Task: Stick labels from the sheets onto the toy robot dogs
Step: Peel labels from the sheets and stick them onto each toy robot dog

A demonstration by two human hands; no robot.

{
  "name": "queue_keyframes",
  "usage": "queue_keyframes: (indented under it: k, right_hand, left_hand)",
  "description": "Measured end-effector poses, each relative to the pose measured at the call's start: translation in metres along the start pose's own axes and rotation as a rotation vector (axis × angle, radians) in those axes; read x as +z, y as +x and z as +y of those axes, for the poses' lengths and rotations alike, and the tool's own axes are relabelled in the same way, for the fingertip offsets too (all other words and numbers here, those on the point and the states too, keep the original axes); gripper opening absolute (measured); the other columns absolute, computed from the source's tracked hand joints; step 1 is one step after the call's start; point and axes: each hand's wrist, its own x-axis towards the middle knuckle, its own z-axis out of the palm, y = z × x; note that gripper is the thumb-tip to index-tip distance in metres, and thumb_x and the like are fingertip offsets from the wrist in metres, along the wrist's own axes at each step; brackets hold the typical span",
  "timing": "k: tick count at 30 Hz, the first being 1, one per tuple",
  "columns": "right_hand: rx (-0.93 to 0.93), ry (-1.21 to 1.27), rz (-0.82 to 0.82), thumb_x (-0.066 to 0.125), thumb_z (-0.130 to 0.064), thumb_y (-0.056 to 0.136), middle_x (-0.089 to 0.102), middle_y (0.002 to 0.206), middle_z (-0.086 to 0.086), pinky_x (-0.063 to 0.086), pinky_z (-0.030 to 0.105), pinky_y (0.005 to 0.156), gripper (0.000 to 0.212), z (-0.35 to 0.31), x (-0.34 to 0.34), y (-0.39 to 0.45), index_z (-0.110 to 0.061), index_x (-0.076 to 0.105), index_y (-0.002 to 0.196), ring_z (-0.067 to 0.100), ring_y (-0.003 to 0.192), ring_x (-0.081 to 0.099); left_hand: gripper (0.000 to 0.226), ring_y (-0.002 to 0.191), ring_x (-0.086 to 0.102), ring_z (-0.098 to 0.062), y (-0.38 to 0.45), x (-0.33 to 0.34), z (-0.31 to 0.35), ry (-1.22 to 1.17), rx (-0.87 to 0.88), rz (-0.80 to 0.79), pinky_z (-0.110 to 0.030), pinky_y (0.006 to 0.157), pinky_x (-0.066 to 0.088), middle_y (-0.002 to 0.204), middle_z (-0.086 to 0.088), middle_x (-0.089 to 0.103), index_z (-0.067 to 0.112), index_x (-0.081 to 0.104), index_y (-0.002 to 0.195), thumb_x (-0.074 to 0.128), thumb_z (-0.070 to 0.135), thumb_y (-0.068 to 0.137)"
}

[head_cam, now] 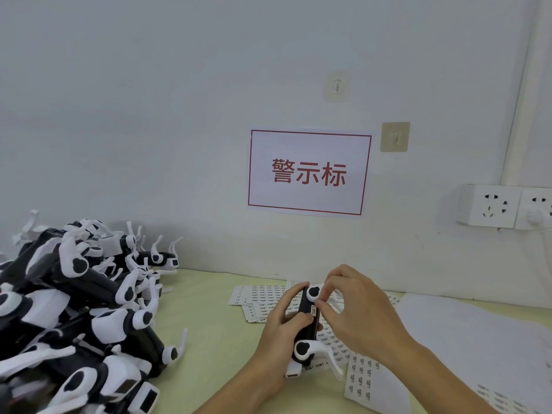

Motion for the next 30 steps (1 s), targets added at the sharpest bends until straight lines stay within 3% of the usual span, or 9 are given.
queue_keyframes:
  k: [5, 11, 15, 19, 21, 26, 30]
  right_hand:
    - [-0.004, 0.013, -0.038, 0.066, -0.05, 0.083, 0.048, 0.102, -0.027, 0.037, 0.011, 0.071, 0.018, -0.001, -0.0014, -0.0012, -0.043, 0.051, 0.078, -0.008, 0.094, 0.05]
    - [0.002, -0.026, 0.005, 0.061, -0.052, 0.088, 0.049, 0.097, -0.025, 0.036, 0.013, 0.07, 0.021, -0.0009, -0.0009, -0.0006, -0.041, 0.05, 0.073, -0.003, 0.091, 0.051]
    - [0.001, -0.02, 0.002, 0.062, -0.051, 0.088, 0.05, 0.097, -0.024, 0.036, 0.013, 0.069, 0.022, -0.002, -0.0019, -0.0003, -0.041, 0.049, 0.073, -0.003, 0.091, 0.051]
    - [-0.007, -0.014, -0.045, 0.065, -0.05, 0.084, 0.047, 0.1, -0.025, 0.035, 0.01, 0.067, 0.024, -0.0027, -0.0031, -0.0016, -0.045, 0.045, 0.073, -0.009, 0.09, 0.049]
    - [-0.007, -0.033, -0.044, 0.064, -0.05, 0.085, 0.047, 0.1, -0.025, 0.034, 0.009, 0.066, 0.024, -0.0028, -0.0028, -0.0013, -0.045, 0.045, 0.073, -0.008, 0.088, 0.049]
    - [0.001, -0.058, -0.01, 0.059, -0.051, 0.089, 0.049, 0.098, -0.024, 0.034, 0.011, 0.066, 0.021, -0.0024, -0.0016, -0.0003, -0.042, 0.047, 0.074, -0.003, 0.088, 0.05]
    - [-0.006, -0.037, -0.045, 0.065, -0.05, 0.085, 0.048, 0.099, -0.026, 0.035, 0.011, 0.067, 0.024, -0.002, -0.004, -0.001, -0.044, 0.045, 0.073, -0.009, 0.088, 0.049]
  left_hand:
    - [0.055, 0.094, 0.072, -0.027, 0.0006, -0.0001, -0.0009, -0.022, 0.002, -0.012, -0.034, 0.078, 0.055, 0.111, -0.017, 0.072, 0.041, 0.067, 0.121, 0.064, 0.019, 0.071]
    - [0.055, 0.101, 0.07, -0.034, -0.0006, -0.0004, -0.0006, 0.016, -0.002, -0.032, -0.05, 0.095, 0.051, 0.113, -0.027, 0.067, 0.042, 0.064, 0.123, 0.062, 0.018, 0.073]
    - [0.053, 0.1, 0.07, -0.034, -0.0007, -0.0003, 0.0002, -0.004, -0.01, -0.029, -0.049, 0.093, 0.052, 0.115, -0.024, 0.068, 0.04, 0.065, 0.123, 0.062, 0.015, 0.077]
    - [0.05, 0.094, 0.071, -0.026, 0.0, -0.0021, -0.0021, -0.011, -0.015, -0.025, -0.036, 0.079, 0.055, 0.114, -0.018, 0.07, 0.039, 0.066, 0.122, 0.056, 0.002, 0.091]
    - [0.05, 0.094, 0.071, -0.026, -0.0005, -0.0012, -0.001, -0.013, -0.017, -0.019, -0.036, 0.079, 0.054, 0.115, -0.019, 0.069, 0.039, 0.066, 0.123, 0.059, 0.006, 0.086]
    - [0.056, 0.105, 0.069, -0.036, -0.0018, -0.0004, 0.0013, 0.012, -0.016, -0.031, -0.051, 0.097, 0.051, 0.115, -0.025, 0.067, 0.042, 0.063, 0.125, 0.063, 0.018, 0.074]
    - [0.055, 0.097, 0.071, -0.028, -0.0008, 0.0001, 0.0011, -0.002, -0.008, -0.027, -0.039, 0.084, 0.055, 0.115, -0.018, 0.069, 0.04, 0.065, 0.123, 0.063, 0.017, 0.072]
